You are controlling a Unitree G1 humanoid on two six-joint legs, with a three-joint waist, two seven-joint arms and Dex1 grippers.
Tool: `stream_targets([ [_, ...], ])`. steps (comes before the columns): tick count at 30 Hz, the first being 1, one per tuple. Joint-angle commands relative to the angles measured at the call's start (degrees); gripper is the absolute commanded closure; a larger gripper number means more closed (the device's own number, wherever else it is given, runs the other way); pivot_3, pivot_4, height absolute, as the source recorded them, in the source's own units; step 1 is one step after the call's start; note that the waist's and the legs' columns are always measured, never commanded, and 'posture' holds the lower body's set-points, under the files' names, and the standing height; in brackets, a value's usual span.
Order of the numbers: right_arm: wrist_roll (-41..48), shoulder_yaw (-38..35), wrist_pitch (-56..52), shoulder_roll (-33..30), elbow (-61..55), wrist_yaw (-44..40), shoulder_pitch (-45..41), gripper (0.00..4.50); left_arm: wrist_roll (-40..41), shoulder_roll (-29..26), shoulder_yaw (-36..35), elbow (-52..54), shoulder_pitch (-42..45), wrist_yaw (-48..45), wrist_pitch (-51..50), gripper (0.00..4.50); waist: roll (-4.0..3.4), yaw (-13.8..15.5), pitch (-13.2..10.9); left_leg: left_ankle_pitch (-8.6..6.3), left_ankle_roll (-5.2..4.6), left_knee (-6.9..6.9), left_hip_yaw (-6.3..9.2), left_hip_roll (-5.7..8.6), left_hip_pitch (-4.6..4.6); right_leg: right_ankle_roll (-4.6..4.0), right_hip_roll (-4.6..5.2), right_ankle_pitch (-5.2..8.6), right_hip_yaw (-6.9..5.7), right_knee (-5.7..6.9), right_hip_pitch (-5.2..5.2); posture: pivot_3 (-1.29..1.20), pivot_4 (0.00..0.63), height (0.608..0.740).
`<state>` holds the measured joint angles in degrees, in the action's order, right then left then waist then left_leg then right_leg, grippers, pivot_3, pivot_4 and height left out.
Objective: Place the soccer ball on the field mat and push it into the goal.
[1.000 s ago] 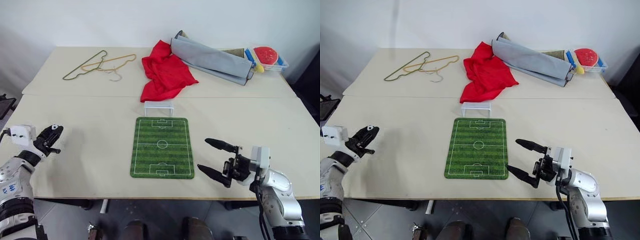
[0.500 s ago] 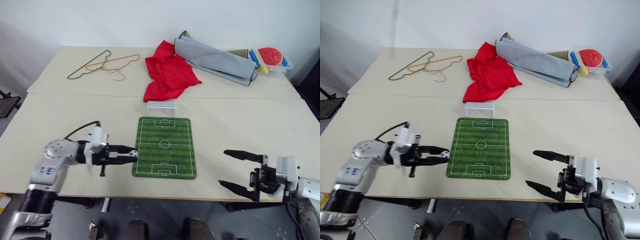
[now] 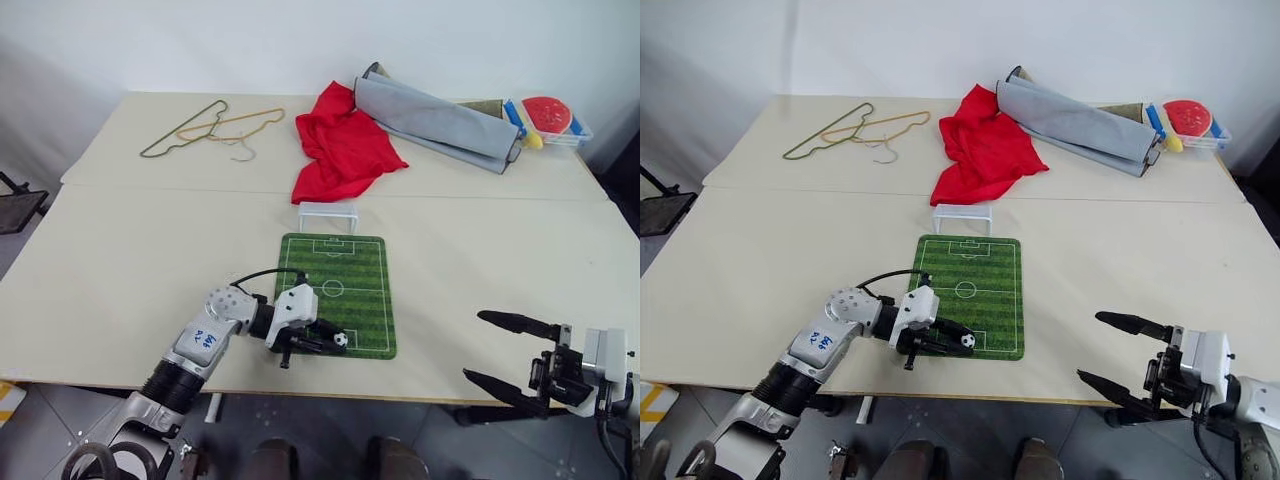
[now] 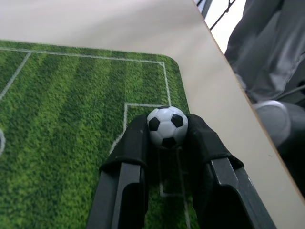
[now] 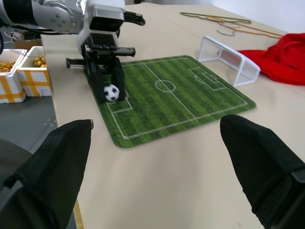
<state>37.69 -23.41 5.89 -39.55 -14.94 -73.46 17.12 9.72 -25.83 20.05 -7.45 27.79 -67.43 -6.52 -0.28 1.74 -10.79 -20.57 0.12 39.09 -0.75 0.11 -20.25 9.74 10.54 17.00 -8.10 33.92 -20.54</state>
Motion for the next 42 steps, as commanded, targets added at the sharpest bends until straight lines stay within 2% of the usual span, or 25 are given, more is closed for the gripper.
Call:
stream_targets([
  [1,1.3,-2.3,-0.4,0.2,-3.2,1.1,1.9,0.00,-1.9,0.8,-0.4,-1.1,-1.5,2.8,2.5,3.67,0.00,0.0,0.0,0.00,0.00,0.00,0.00,0.00,0.01,0.00,0.00,0.00,0.00,-0.01,0.02,0.00,0.150,0.740],
  [12,2.1,-1.4,-2.0,0.3,-6.0,3.6,2.6,0.00,-1.8,1.6,-0.8,-1.1,-1.2,3.4,2.1,3.67,-0.01,0.0,0.0,0.01,-0.05,0.05,-0.01,0.00,0.05,-0.01,0.00,-0.11,0.05,-0.05,0.08,0.00,0.150,0.740],
  [14,2.1,-1.3,-2.2,0.3,-6.2,3.7,2.6,0.00,-1.9,1.6,-0.9,-1.1,-1.1,3.5,2.3,2.95,-0.01,0.0,0.0,0.01,-0.06,0.05,-0.01,0.01,0.05,-0.01,0.00,-0.11,0.06,-0.05,0.08,0.00,0.150,0.740],
  [19,1.9,-0.5,-2.0,1.1,-5.7,3.7,2.6,0.00,-0.6,2.0,-1.6,0.1,-1.5,2.9,3.4,1.65,-0.01,0.0,0.0,0.02,-0.06,0.05,-0.01,0.01,0.05,-0.01,0.00,-0.11,0.05,-0.05,0.08,0.00,0.150,0.740],
  [25,1.5,0.2,-1.7,2.2,-5.1,3.1,3.0,0.00,1.6,1.2,-3.0,2.2,-2.6,1.5,3.4,1.65,-0.01,-0.1,0.0,0.01,-0.06,0.05,-0.01,0.01,0.04,-0.01,0.00,-0.12,0.05,-0.05,0.06,0.00,0.150,0.740],
  [33,1.6,1.4,-2.5,2.8,-5.5,2.7,3.3,0.00,6.3,-1.0,-8.5,6.7,-4.4,0.3,5.1,1.65,-0.01,-0.2,0.0,0.01,-0.06,0.05,-0.01,0.00,0.03,-0.01,0.00,-0.12,0.06,-0.06,0.06,0.00,0.150,0.740],
  [37,1.6,2.6,-3.7,2.7,-6.8,4.0,2.7,0.00,9.8,-4.2,-12.4,9.5,-6.2,-2.7,6.6,1.65,-0.03,-0.3,0.0,0.01,-0.05,0.03,0.00,-0.02,0.04,-0.01,-0.01,-0.11,0.06,-0.05,0.05,0.00,0.150,0.740],
  [42,2.0,3.2,-5.3,2.3,-8.3,5.2,2.3,0.00,15.4,-11.3,-18.6,14.7,-10.6,-7.7,7.1,1.65,-0.05,-0.4,0.0,0.01,-0.05,0.02,-0.02,-0.04,0.05,-0.01,-0.01,-0.12,0.10,-0.05,0.01,0.00,0.150,0.740],
])
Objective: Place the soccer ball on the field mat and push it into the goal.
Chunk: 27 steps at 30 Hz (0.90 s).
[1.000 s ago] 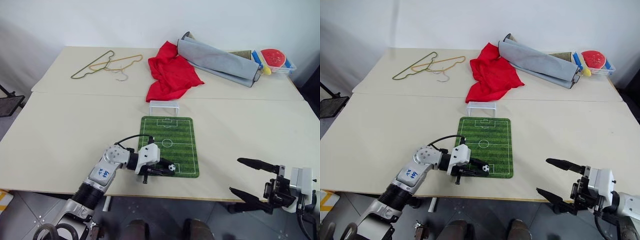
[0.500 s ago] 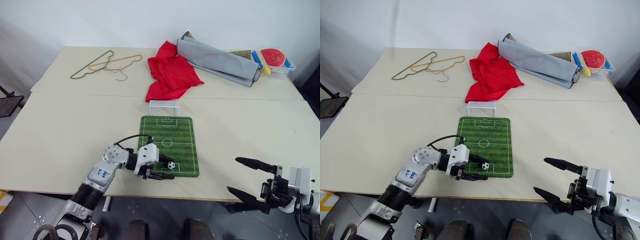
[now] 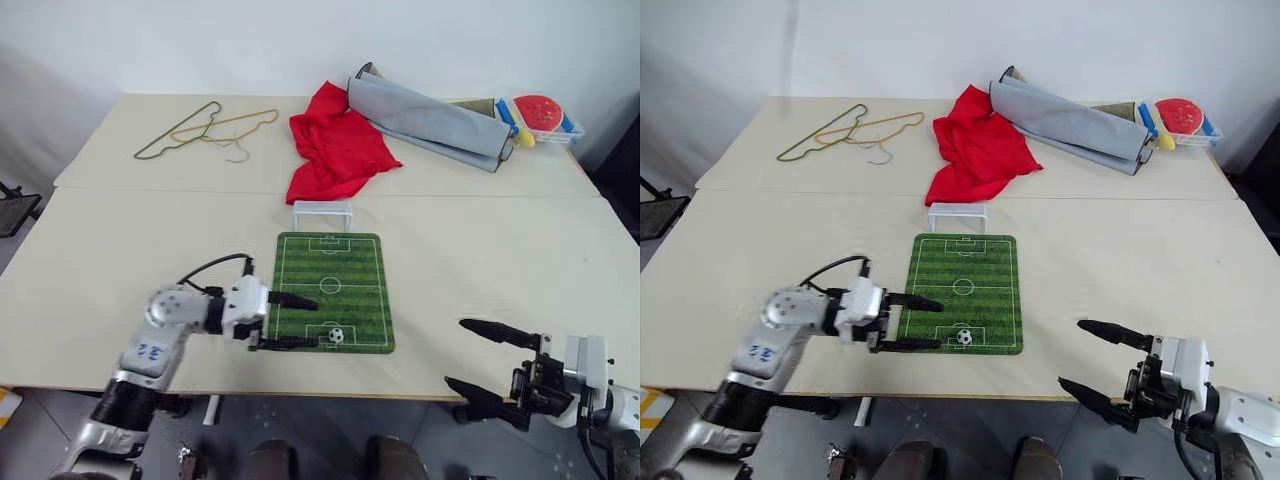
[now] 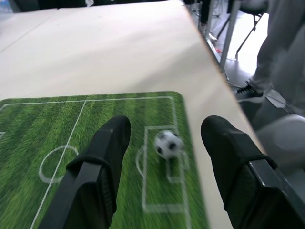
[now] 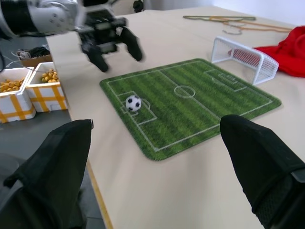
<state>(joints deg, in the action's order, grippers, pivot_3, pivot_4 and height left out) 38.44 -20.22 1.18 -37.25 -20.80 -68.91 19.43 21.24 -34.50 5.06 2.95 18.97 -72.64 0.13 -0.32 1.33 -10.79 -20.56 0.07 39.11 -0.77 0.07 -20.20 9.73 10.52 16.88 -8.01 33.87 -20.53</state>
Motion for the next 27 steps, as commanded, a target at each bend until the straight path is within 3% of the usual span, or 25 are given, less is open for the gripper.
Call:
stream_targets([
  [1,1.3,-0.1,-0.7,0.0,-2.5,0.7,0.0,0.00,4.4,-3.2,-3.9,4.7,-2.3,-2.7,0.2,1.65,-0.02,0.1,0.0,0.00,0.00,0.00,0.00,0.00,-0.01,0.00,0.00,0.00,0.01,0.00,0.00,0.00,0.150,0.740],
  [4,1.2,-0.2,-0.9,-0.1,-2.2,1.5,-2.3,0.00,6.9,-7.9,-8.6,7.7,-8.2,-3.8,-1.8,1.65,-0.01,0.1,0.0,-0.01,-0.01,0.00,0.01,0.02,-0.01,0.00,0.01,0.00,0.03,-0.04,0.02,0.00,0.150,0.740],
  [6,1.2,-0.4,-0.9,-0.2,-1.8,1.7,-3.7,0.00,8.0,-9.9,-10.4,10.0,-13.3,-4.0,-2.8,2.04,-0.06,-0.1,0.0,-0.04,-0.01,-0.03,0.01,0.01,0.00,0.00,0.00,0.00,0.06,-0.03,0.00,0.00,0.150,0.740],
  [10,0.6,0.1,-0.5,-1.2,-0.5,-0.5,-5.0,0.00,7.5,-8.9,-9.9,12.9,-20.8,-2.4,-1.9,3.22,-0.15,0.1,-0.1,-0.06,-0.01,-0.08,-0.05,-0.01,-0.01,-0.01,-0.02,0.00,0.10,-0.05,-0.05,0.00,0.150,0.740],
  [14,-0.2,-0.5,0.4,-2.2,2.7,-2.6,-7.2,0.00,4.9,-5.7,-5.7,15.0,-21.9,1.1,-2.1,4.43,-0.15,0.6,-0.1,-0.07,-0.03,-0.03,-0.01,0.02,-0.01,0.00,-0.01,0.00,0.09,-0.05,-0.01,0.00,0.150,0.740],
  [27,-1.7,-3.4,3.8,-4.1,7.7,-6.3,-6.6,0.00,-6.1,7.5,10.4,11.2,-10.5,14.3,-8.8,4.47,-0.18,0.1,-0.1,-0.07,-0.05,-0.01,-0.12,0.03,0.01,0.02,-0.04,-0.02,0.19,-0.04,-0.02,0.00,0.150,0.740],
])
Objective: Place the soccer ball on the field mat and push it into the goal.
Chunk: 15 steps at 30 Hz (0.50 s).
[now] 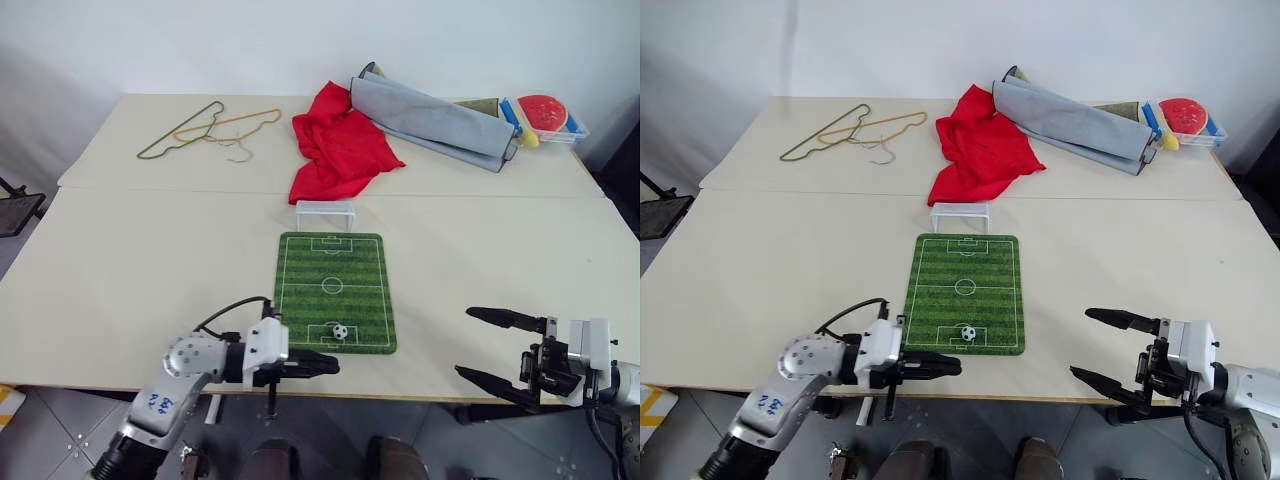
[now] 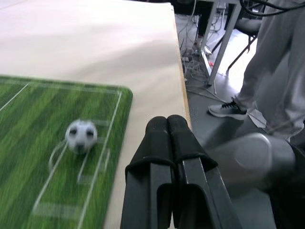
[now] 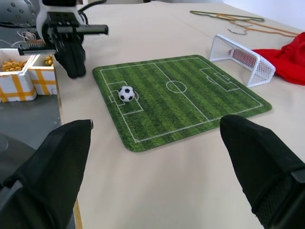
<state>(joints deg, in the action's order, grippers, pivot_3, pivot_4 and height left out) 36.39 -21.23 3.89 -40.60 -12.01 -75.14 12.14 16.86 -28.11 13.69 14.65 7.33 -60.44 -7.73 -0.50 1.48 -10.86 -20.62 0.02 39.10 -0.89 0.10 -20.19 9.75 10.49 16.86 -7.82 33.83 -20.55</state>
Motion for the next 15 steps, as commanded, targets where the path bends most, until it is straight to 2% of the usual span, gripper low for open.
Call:
stream_targets([
  [1,0.4,-2.5,1.1,-0.7,-1.4,0.1,1.0,0.00,-2.1,1.6,2.3,-0.9,1.7,2.6,-1.2,4.47,0.00,0.0,0.0,0.00,0.00,0.00,0.00,0.00,0.00,0.00,0.00,0.00,0.00,0.00,0.00,0.00,0.150,0.740],
  [9,0.5,-3.1,0.8,0.5,-4.1,2.6,3.6,0.00,-6.6,4.9,4.5,-7.4,6.5,7.4,-2.7,4.47,0.00,0.2,0.0,0.00,0.00,0.01,0.01,0.01,-0.01,0.01,0.01,0.00,0.00,-0.01,0.01,0.00,0.150,0.740],
  [15,0.4,-3.0,1.2,2.6,-6.2,5.2,5.7,0.00,-4.8,11.3,1.0,-12.7,12.7,12.7,-4.2,4.47,0.00,0.5,0.0,0.01,-0.01,0.05,0.01,0.03,-0.03,0.04,0.01,-0.02,0.00,-0.02,0.03,0.00,0.150,0.740],
])
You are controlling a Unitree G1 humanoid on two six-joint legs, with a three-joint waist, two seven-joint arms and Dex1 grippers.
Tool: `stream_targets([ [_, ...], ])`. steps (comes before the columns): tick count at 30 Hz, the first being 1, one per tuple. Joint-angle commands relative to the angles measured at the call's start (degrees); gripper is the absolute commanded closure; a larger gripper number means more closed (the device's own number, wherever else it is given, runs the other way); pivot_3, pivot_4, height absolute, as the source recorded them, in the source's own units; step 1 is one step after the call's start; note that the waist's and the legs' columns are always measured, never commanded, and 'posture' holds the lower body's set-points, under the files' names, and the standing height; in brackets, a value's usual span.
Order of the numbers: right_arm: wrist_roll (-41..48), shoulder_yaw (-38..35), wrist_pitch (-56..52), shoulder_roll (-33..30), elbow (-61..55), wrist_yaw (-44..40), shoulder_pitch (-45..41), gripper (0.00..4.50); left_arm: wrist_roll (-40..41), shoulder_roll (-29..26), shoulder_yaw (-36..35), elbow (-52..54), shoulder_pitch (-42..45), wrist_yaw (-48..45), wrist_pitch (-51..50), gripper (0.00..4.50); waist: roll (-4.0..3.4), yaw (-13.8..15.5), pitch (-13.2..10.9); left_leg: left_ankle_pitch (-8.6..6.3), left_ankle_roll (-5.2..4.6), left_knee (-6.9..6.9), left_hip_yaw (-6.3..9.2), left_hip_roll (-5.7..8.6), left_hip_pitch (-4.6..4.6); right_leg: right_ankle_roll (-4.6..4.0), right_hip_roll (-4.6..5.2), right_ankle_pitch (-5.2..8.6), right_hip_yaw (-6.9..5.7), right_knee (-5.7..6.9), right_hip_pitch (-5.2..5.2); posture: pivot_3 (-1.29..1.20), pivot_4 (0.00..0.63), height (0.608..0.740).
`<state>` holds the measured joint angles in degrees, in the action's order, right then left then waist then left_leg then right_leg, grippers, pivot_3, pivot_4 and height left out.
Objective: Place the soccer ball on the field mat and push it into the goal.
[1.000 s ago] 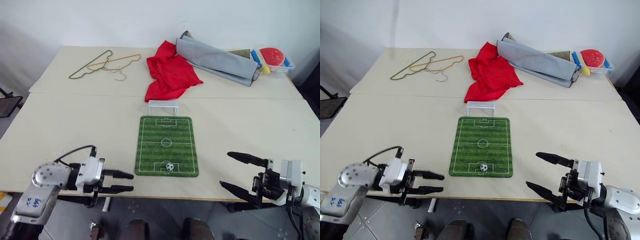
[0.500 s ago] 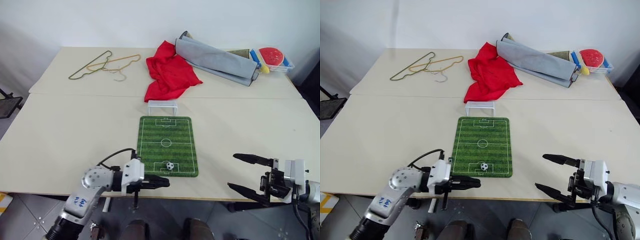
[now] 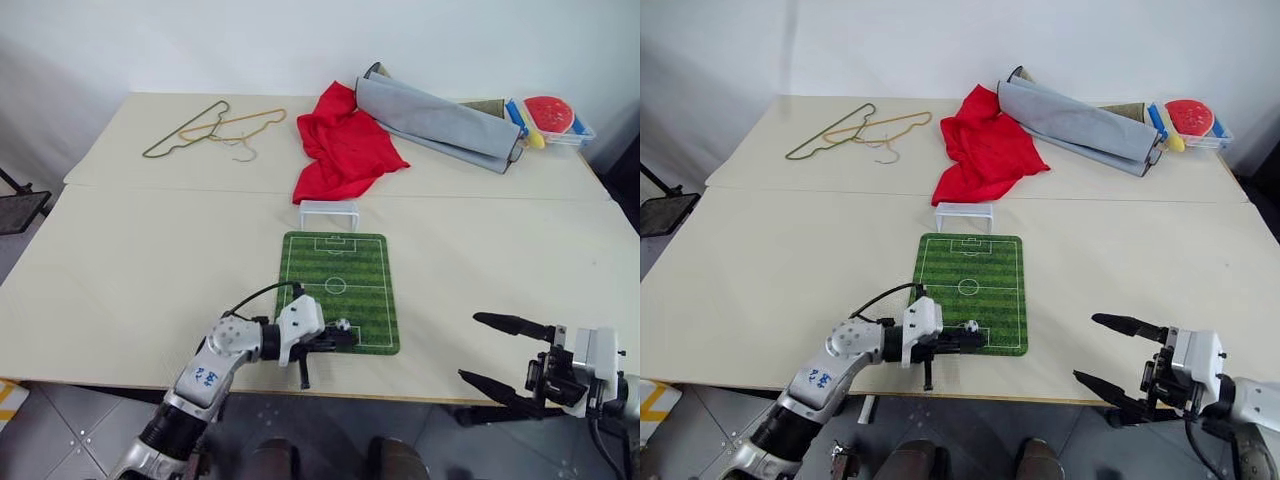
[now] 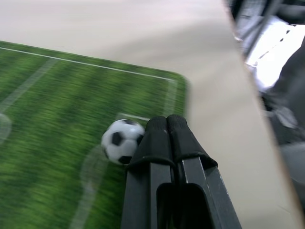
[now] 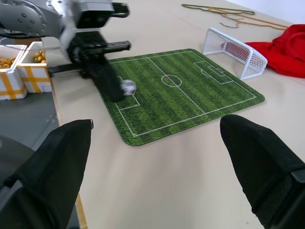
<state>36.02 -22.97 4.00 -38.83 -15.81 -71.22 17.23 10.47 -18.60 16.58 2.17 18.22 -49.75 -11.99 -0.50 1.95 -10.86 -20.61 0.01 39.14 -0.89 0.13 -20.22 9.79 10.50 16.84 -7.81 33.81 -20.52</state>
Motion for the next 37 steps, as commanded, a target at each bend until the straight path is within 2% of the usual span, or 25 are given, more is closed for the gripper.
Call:
stream_targets([
  [1,0.5,-1.0,1.2,1.2,-2.7,1.6,0.8,0.00,1.7,2.8,-3.1,-0.9,2.6,3.4,0.6,4.47,0.00,-0.1,0.0,0.00,0.00,0.00,0.00,0.00,0.00,0.00,0.00,0.00,0.00,0.00,0.00,0.00,0.150,0.740],
  [5,-0.6,-0.3,2.2,3.5,-3.2,4.2,0.8,0.00,0.4,5.0,-7.3,-4.0,5.2,9.3,2.0,4.47,0.00,-0.3,0.0,0.00,0.01,0.00,0.01,-0.01,0.01,0.00,-0.01,0.00,-0.01,0.01,-0.01,0.00,0.150,0.740],
  [9,-2.8,-1.5,3.6,9.7,-2.2,15.1,-3.4,0.00,1.3,3.4,-12.3,-5.5,6.7,10.1,9.4,4.47,0.01,-0.7,0.0,0.01,0.02,0.00,-0.03,-0.01,0.02,0.00,-0.01,0.00,0.03,0.03,-0.04,0.00,0.150,0.740],
  [13,-3.9,-1.9,4.5,12.1,-1.2,20.1,-6.4,0.00,10.5,-3.3,-20.8,-3.0,5.9,1.4,11.8,4.47,-0.02,-0.6,0.0,0.02,0.04,0.00,-0.04,-0.04,0.01,-0.01,-0.02,0.00,0.07,0.07,-0.11,0.00,0.150,0.740],
  [20,-3.1,-0.7,5.6,10.7,1.9,17.7,-8.0,0.00,14.9,-17.9,-31.8,-3.9,4.1,-5.4,11.7,4.47,-0.03,-0.6,0.0,0.01,0.02,-0.03,-0.04,-0.01,-0.02,-0.01,-0.03,0.00,0.05,0.04,-0.12,0.00,0.150,0.740],
  [24,-2.8,-0.8,6.6,8.8,5.9,14.3,-10.5,0.00,16.8,-24.5,-38.4,-5.7,-3.8,-8.0,9.2,4.47,-0.11,-1.2,0.0,0.00,0.02,-0.10,-0.12,-0.03,0.03,-0.01,-0.03,0.00,0.12,0.05,-0.14,0.00,0.150,0.740],
  [32,-3.1,0.0,7.0,6.2,10.9,11.3,-15.9,0.00,15.5,-23.9,-48.0,-9.1,-18.8,-4.3,13.1,4.47,-0.08,-1.9,0.0,-0.02,0.01,-0.12,-0.13,-0.07,0.03,-0.01,-0.03,0.00,0.15,0.05,-0.16,0.00,0.150,0.740],
  [37,-3.3,1.5,6.0,5.6,12.1,10.4,-18.8,0.00,15.2,-22.4,-49.4,-4.9,-22.9,-0.4,13.4,4.47,-0.06,-1.9,0.0,-0.03,0.03,-0.12,-0.12,-0.12,0.02,-0.02,-0.05,0.00,0.11,0.07,-0.18,0.00,0.150,0.740],
])
